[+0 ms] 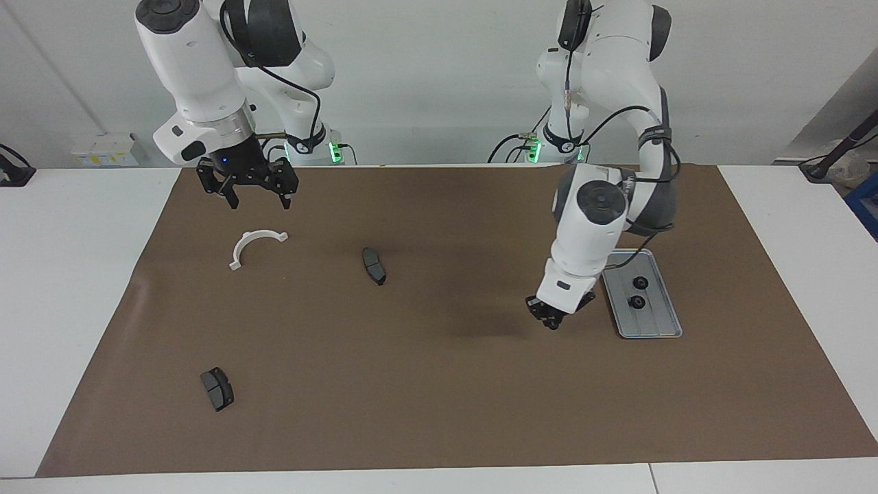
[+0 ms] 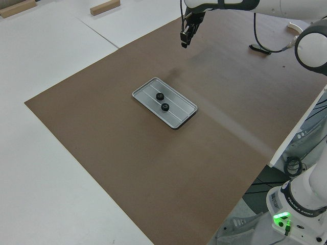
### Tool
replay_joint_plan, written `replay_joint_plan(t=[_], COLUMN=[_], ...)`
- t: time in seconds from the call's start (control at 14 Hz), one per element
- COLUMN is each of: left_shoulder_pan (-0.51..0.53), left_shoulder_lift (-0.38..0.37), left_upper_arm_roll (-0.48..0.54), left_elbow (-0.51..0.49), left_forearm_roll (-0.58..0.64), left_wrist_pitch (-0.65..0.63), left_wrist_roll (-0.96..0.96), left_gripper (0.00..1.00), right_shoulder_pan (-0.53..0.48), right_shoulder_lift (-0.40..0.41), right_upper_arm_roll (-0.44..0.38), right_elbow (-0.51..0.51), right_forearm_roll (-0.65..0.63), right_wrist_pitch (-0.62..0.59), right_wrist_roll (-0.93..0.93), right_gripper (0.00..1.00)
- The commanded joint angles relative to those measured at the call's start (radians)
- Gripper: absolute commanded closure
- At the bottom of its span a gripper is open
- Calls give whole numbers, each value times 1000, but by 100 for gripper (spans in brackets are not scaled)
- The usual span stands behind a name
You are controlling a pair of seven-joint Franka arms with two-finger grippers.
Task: Pick bearing gear from pile to tray
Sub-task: 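Place the second bearing in the metal tray with the left gripper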
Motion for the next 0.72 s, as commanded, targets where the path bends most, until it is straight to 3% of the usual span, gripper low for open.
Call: replay_joint_plan(t=[0.0, 0.36, 0.64], left_shoulder_pan=[99, 265, 282], left_shoulder_lift=[-65, -174, -259], left_upper_arm_roll=[-4, -8, -8], left_elbow=[-104, -365, -560], left_forearm_roll=[-11, -11, -16], left_wrist_pitch=[-29, 94, 217], left_wrist_roll=[231, 532, 575], left_gripper=[92, 92, 92], right_shoulder_pan=[-18, -18, -18], right_shoulder_lift=[-19, -19, -19], right_upper_arm_roll=[7, 7, 7], right_elbow=[-18, -18, -18], right_forearm_roll=[30, 31, 30], right_wrist_pitch=[17, 16, 16], right_wrist_roll=[-37, -37, -37], right_gripper=[0, 0, 0])
